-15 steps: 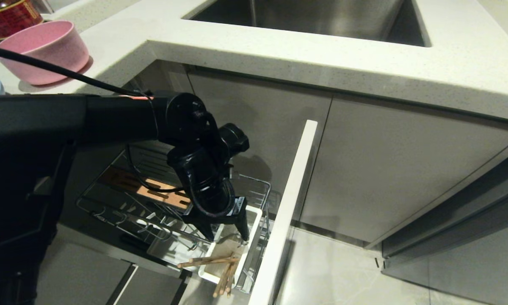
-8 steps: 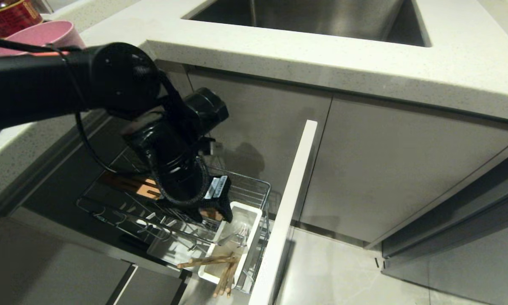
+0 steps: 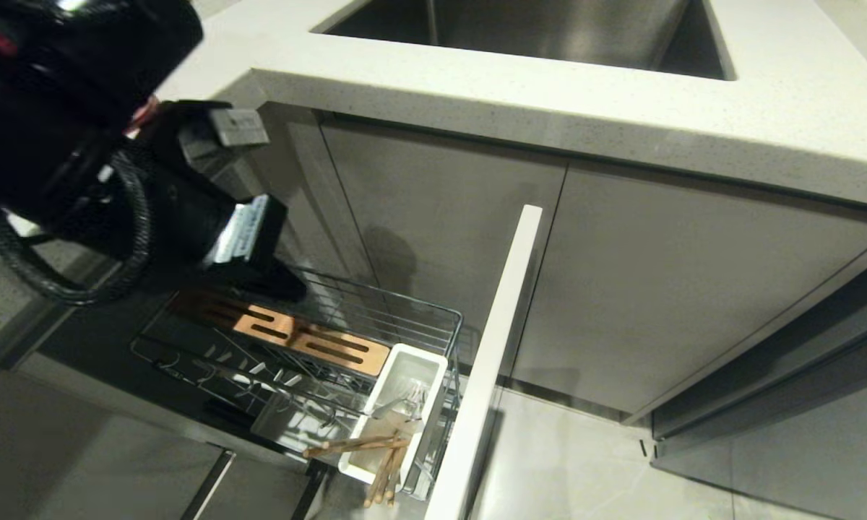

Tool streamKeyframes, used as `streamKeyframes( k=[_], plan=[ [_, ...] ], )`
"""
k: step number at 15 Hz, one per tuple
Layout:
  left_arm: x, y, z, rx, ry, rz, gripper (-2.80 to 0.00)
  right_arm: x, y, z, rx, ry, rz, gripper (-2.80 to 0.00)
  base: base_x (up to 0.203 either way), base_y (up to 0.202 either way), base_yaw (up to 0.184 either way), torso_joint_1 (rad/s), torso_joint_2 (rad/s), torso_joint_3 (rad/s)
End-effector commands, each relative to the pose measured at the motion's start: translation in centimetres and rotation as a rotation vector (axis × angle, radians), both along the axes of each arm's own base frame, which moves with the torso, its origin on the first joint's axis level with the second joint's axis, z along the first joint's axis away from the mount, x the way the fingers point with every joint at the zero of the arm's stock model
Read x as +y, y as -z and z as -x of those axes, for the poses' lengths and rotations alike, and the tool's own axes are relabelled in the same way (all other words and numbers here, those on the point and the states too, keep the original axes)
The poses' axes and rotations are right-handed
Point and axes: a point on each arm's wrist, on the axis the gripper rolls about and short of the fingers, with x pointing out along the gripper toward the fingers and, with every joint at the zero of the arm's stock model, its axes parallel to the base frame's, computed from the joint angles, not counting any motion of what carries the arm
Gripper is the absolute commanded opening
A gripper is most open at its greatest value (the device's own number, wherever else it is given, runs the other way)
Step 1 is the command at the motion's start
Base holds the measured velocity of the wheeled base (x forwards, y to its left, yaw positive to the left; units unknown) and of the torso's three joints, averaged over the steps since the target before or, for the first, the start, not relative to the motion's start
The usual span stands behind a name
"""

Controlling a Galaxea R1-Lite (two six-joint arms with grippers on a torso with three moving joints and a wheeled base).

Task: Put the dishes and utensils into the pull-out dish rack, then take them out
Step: Pick up the bowl and place it in the cupboard

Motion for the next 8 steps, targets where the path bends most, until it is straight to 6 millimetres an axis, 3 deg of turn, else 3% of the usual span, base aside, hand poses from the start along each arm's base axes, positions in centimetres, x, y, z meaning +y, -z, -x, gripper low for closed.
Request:
streamKeyframes(
  k=[1, 5, 7, 8],
  plan=[
    [3.4, -3.4, 4.1, -0.182, -0.053, 0.088, -2.80, 0.0, 0.7, -0.2, 0.024, -0.001, 0.000, -2.80, 0.000, 0.000, 0.000, 0.000, 0.00, 0.000],
    [8.0, -7.1, 8.6, -0.466, -0.195, 0.219, -2.80, 0.0, 0.7, -0.2, 0.024, -0.001, 0.000, -2.80, 0.000, 0.000, 0.000, 0.000, 0.00, 0.000],
    [9.2, -8.6, 9.5, -0.654, -0.198, 0.182, -2.80, 0.0, 0.7, -0.2, 0.024, -0.001, 0.000, -2.80, 0.000, 0.000, 0.000, 0.000, 0.00, 0.000],
    [9.7, -9.2, 9.7, -0.736, -0.202, 0.129, 0.00, 0.0, 0.7, -0.2, 0.024, -0.001, 0.000, -2.80, 0.000, 0.000, 0.000, 0.000, 0.00, 0.000]
  ],
)
